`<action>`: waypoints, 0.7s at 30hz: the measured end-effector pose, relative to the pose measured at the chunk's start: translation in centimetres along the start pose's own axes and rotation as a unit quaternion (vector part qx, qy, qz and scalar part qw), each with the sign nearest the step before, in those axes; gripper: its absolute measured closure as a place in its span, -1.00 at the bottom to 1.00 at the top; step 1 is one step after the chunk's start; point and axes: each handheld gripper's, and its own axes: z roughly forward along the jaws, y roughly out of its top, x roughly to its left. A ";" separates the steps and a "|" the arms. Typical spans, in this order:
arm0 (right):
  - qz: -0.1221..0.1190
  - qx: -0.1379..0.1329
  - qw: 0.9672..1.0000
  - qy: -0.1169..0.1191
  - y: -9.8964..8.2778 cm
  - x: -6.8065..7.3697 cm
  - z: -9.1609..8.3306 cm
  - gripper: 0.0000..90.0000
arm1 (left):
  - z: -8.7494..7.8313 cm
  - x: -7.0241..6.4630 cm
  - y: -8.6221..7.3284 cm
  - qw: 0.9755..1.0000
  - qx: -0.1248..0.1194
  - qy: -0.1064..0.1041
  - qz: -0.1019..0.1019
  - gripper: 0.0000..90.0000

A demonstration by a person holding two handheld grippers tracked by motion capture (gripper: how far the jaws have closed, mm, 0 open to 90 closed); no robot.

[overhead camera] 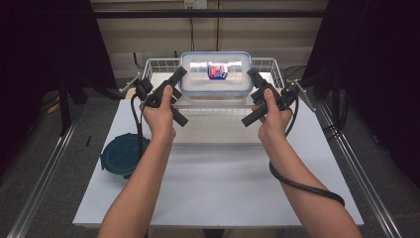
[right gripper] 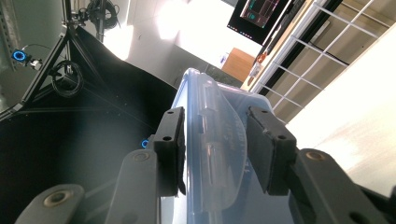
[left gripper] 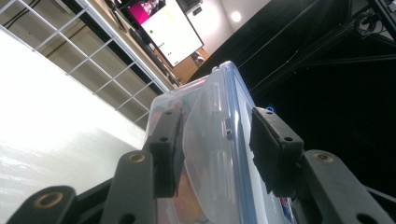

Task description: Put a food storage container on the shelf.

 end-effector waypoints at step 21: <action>-0.003 -0.010 1.000 -0.022 -0.1 -0.5 1.4 0.26 | 1.2 0.5 0.1 1.000 -0.002 0.019 0.013 0.19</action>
